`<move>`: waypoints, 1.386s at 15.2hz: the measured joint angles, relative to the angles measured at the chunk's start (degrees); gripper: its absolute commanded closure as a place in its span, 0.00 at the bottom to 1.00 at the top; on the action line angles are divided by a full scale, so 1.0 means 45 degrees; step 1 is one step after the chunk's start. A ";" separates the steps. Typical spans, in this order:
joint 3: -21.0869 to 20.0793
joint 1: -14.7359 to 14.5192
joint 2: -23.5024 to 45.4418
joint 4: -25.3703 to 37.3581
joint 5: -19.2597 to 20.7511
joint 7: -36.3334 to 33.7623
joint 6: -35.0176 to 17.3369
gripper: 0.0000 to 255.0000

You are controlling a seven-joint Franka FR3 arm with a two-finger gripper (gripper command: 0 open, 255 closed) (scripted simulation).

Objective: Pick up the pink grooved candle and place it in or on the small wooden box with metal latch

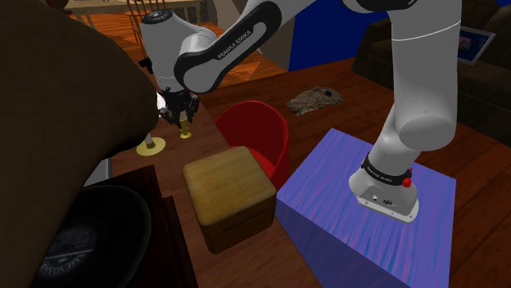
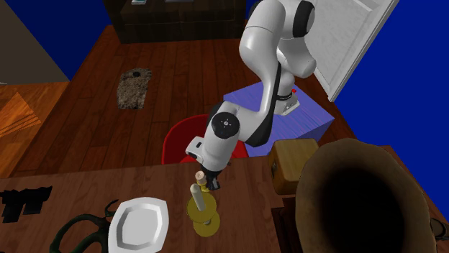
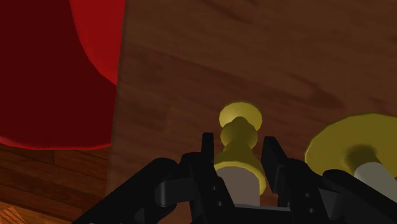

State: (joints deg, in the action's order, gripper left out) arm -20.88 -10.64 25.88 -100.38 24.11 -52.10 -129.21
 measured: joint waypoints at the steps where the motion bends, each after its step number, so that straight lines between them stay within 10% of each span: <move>1: -0.0002 -0.0002 -0.0003 -0.0003 -0.0001 -0.0002 0.0001 1.00; 21: -0.0302 0.0137 -0.0886 0.0760 -0.0653 0.0600 0.1554 1.00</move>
State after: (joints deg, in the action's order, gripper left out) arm -22.24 -10.02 21.90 -96.96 21.17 -49.40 -122.22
